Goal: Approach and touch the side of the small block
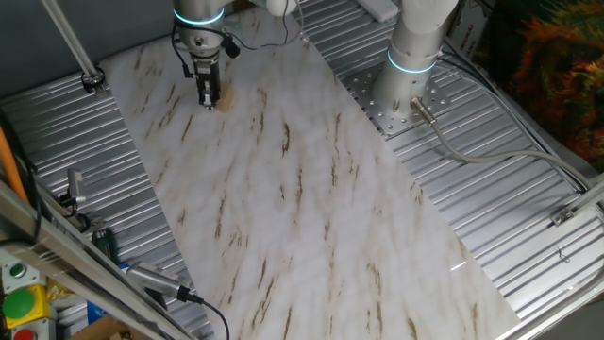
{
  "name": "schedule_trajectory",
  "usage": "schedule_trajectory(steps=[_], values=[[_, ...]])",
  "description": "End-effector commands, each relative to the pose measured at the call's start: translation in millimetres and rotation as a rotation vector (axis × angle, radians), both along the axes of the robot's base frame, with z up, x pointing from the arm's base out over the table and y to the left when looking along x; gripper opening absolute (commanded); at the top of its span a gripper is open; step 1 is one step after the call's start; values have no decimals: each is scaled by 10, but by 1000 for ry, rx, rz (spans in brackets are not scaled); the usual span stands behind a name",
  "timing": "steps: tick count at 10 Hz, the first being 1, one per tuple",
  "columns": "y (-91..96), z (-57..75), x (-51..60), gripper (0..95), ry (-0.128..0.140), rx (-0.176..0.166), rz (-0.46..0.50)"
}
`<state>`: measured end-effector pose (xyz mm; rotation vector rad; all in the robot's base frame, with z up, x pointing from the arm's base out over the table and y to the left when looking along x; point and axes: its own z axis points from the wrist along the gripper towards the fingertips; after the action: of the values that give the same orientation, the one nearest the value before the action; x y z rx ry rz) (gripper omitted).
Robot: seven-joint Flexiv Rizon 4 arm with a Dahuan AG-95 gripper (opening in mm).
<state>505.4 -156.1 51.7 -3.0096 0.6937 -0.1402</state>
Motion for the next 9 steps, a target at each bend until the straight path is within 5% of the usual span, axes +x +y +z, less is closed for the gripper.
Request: schedule_trajectory(steps=[1,9], values=[[-7,-6,11,0,-1,3,0],[-3,-40,-27,0,-25,-17,-18]])
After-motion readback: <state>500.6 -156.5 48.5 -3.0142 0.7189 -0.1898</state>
